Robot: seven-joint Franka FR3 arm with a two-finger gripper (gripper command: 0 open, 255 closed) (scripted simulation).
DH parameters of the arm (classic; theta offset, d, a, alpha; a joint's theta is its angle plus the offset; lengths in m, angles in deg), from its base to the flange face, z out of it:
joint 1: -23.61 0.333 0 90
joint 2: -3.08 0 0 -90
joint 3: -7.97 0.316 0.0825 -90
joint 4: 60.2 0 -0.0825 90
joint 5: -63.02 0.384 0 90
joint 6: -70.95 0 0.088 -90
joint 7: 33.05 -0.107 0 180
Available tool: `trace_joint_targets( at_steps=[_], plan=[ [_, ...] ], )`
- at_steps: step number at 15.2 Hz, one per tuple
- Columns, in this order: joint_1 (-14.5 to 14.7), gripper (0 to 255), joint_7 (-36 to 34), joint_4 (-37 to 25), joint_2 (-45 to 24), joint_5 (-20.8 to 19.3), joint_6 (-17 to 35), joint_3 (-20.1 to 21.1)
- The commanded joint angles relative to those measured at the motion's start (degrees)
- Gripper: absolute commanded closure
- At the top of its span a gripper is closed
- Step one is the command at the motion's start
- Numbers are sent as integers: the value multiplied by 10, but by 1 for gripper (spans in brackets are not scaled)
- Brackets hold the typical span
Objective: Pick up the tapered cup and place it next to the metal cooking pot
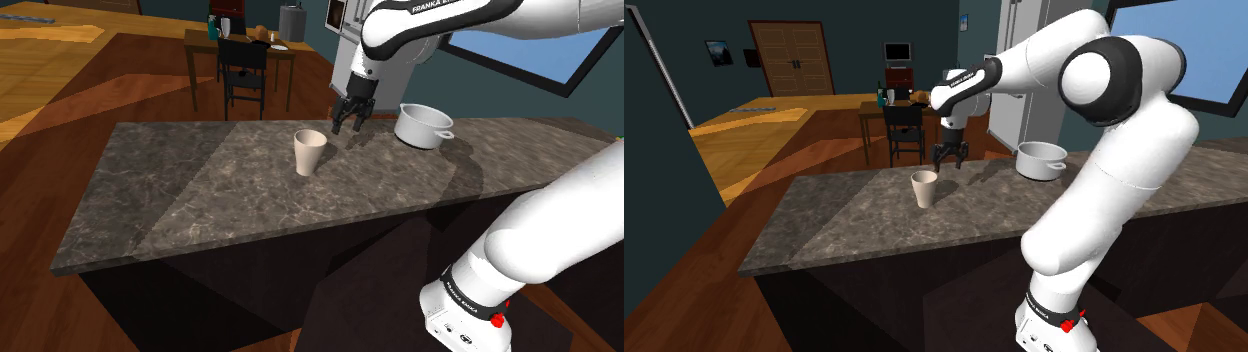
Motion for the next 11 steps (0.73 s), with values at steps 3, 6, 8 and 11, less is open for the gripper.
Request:
trace_joint_targets(
  at_steps=[3,6,8,11],
  plan=[
    [2,0,25,-49,-87,18,52,-4],
    [2,0,43,-94,-150,34,79,-6],
    [3,0,44,-91,-154,35,87,-5],
    [4,0,46,-81,-166,38,108,-3]
  ],
)
